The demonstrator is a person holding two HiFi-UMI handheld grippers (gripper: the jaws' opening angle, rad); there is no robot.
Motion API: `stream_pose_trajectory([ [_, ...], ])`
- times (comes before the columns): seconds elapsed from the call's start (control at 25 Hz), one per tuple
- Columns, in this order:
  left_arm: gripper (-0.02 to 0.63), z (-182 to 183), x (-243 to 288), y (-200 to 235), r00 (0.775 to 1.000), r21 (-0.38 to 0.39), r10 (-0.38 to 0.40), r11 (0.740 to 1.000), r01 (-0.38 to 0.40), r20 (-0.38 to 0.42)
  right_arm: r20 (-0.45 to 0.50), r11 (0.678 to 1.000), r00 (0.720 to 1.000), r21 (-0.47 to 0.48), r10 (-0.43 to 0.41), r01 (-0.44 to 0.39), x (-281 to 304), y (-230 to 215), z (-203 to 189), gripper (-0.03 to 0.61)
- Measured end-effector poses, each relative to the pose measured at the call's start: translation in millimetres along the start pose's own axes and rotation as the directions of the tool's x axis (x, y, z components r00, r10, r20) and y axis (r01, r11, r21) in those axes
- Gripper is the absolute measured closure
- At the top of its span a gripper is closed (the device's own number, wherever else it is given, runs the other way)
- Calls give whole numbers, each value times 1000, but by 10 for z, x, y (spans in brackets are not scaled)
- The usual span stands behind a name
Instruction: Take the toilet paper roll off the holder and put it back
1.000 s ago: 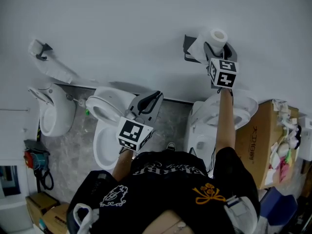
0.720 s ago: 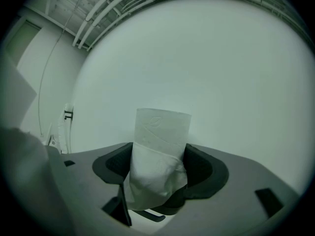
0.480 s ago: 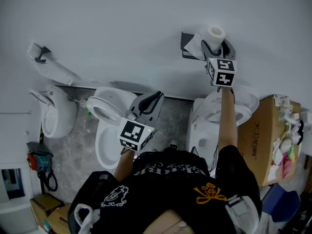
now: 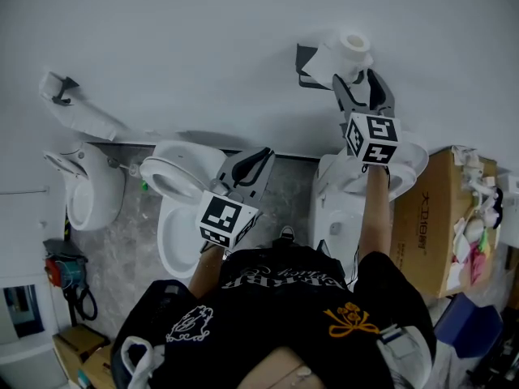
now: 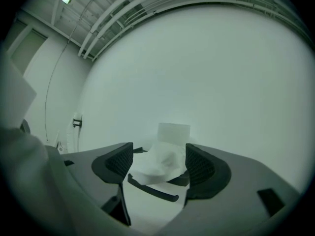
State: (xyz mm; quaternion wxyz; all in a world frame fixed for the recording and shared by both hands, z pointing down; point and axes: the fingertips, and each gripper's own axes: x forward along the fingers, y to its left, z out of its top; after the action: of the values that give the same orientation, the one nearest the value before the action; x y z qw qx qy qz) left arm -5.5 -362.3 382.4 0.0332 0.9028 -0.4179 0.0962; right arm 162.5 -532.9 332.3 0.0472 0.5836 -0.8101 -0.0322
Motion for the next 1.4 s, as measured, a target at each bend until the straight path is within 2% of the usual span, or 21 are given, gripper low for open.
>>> stream_pose_trajectory([
  [0.48,577,-58,-544,-113,996,9,-82,997,82,34,-41,994,999,106,12,-7,-1001,956,-251,313],
  [0.92,577,-331,-1426,-205,988,15,-148,989,147,35,-153,961,988,272,-7,48,-2041,2014,-895,393],
  [1.2,577,-617,-1923,-298,975,5,-223,975,223,13,-176,948,983,301,-47,99,-2570,2597,-1006,425],
  [1.4,577,-729,-2132,-433,964,-12,-265,964,265,22,-194,951,979,289,-57,112,-2894,2883,-1008,434],
])
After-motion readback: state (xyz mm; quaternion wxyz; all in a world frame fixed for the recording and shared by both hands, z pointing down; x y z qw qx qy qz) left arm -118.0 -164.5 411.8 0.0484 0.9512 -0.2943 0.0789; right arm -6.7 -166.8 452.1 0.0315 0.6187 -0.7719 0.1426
